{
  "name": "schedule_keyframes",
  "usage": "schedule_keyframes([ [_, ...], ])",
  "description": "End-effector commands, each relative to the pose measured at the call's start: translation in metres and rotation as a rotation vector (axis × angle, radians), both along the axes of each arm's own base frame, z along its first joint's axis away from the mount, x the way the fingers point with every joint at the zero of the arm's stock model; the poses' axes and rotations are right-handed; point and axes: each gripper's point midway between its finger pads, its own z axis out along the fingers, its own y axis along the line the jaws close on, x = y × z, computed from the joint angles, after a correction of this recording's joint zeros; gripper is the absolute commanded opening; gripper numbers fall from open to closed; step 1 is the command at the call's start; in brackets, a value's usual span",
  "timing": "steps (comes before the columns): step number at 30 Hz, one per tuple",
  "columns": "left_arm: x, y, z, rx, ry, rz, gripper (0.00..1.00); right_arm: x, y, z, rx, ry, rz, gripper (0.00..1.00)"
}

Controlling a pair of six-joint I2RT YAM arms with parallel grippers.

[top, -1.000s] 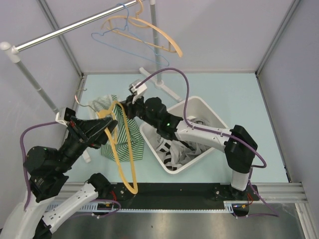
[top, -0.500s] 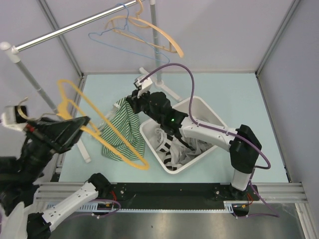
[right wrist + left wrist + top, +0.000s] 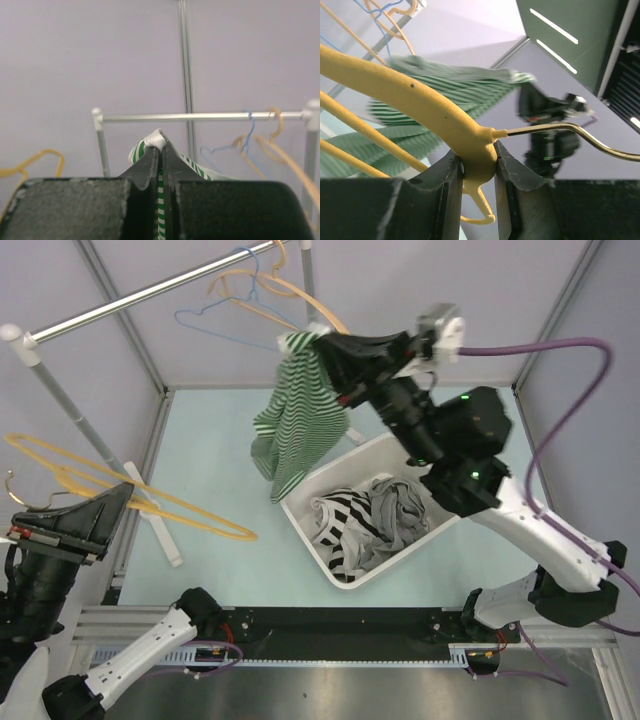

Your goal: Remove the tank top from the hanger

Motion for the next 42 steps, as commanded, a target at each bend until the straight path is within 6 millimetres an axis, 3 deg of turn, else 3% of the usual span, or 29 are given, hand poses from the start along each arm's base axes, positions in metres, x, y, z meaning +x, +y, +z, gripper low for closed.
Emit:
schedule_keyframes([
  [1,0.025,-0.012,-0.012,0.101,0.028,0.055,0.0,-0.03,-0.045,0.053,0.049,-0.119,-0.007,0.0],
  [6,0.033,-0.019,-0.016,0.115,0.028,0.056,0.0,-0.04,-0.068,0.05,0.047,-0.107,-0.014,0.0],
  [9,0.035,-0.022,-0.017,0.117,0.027,0.054,0.0,-0.031,-0.076,0.017,0.021,-0.045,-0.062,0.0],
  [13,0.036,-0.029,-0.013,0.121,0.011,0.032,0.0,-0.014,-0.08,-0.046,-0.055,0.077,-0.126,0.0],
  [16,0.037,-0.031,-0.011,0.123,0.006,0.026,0.0,-0.008,-0.086,-0.063,-0.085,0.122,-0.17,0.0],
  [23,0.038,-0.035,-0.011,0.116,0.009,0.011,0.0,-0.007,-0.105,-0.042,-0.075,0.093,-0.221,0.0],
  [25,0.04,-0.038,-0.014,0.116,0.018,0.002,0.0,-0.006,-0.107,-0.043,-0.081,0.088,-0.235,0.0],
  [29,0.041,-0.042,-0.018,0.119,0.029,-0.012,0.0,0.001,-0.114,-0.064,-0.109,0.119,-0.286,0.0],
  [35,0.043,-0.043,-0.022,0.132,0.035,-0.009,0.0,0.003,-0.144,-0.117,-0.135,0.199,-0.371,0.0],
  [38,0.046,-0.043,-0.023,0.142,0.036,0.0,0.0,0.001,-0.157,-0.161,-0.204,0.287,-0.396,0.0],
  [42,0.051,-0.045,-0.025,0.157,0.037,0.016,0.0,-0.005,-0.194,-0.201,-0.207,0.395,-0.484,0.0],
])
